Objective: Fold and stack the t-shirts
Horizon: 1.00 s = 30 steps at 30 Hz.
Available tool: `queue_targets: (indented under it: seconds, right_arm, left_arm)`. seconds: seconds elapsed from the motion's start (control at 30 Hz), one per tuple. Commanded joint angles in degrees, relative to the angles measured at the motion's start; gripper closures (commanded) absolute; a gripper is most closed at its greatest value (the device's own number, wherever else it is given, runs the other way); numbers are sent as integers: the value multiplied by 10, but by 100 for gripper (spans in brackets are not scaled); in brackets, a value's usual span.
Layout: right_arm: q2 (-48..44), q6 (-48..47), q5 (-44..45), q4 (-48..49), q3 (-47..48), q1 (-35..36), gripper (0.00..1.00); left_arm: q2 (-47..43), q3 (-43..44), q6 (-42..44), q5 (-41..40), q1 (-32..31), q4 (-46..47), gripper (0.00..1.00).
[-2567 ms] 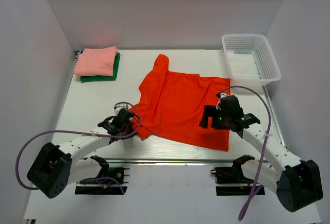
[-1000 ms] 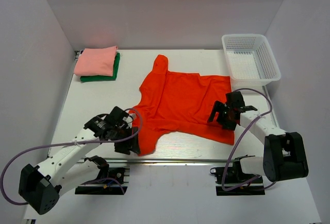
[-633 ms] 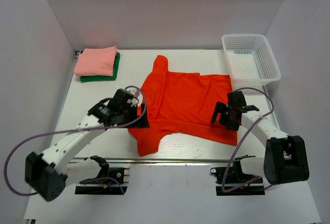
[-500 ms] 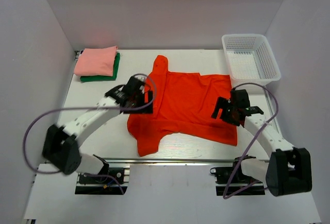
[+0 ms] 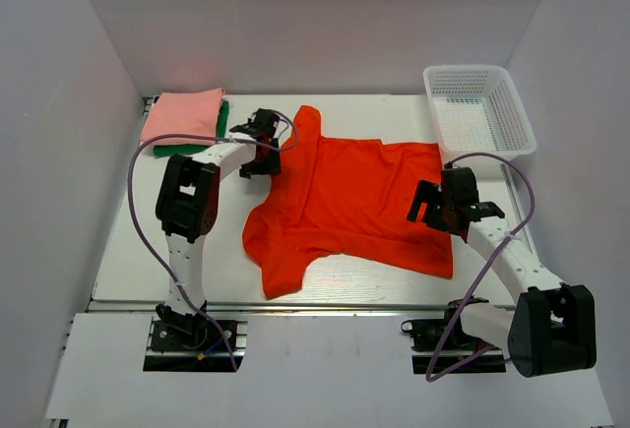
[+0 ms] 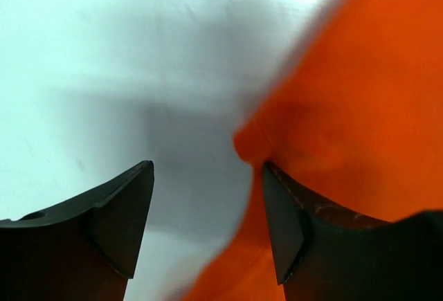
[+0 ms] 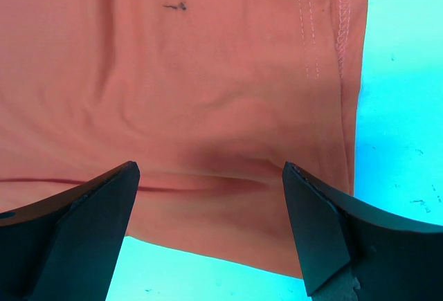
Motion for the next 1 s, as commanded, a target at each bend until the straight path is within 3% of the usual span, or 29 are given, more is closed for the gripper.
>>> queue_targets:
  seconds: [0.0, 0.17, 0.27, 0.4, 0.53, 0.73, 0.97]
  right_arm:
    - [12, -11, 13, 10, 9, -1, 10]
    - [35, -10, 31, 13, 5, 0, 10]
    - [44, -9, 35, 15, 5, -1, 10]
    - [54, -5, 41, 14, 3, -2, 10]
    - [56, -3, 47, 12, 2, -2, 10]
    - [51, -2, 59, 10, 3, -1, 10]
    - [55, -1, 52, 10, 1, -1, 10]
  left_arm:
    - [-5, 13, 33, 58, 25, 54, 27]
    - [23, 7, 64, 129, 31, 127, 27]
    - [23, 2, 80, 171, 31, 153, 34]
    - [4, -20, 102, 182, 31, 187, 37]
    - [-1, -39, 125, 222, 31, 216, 63]
    - [-40, -72, 143, 207, 31, 195, 61]
    - [-116, -119, 137, 192, 31, 208, 51]
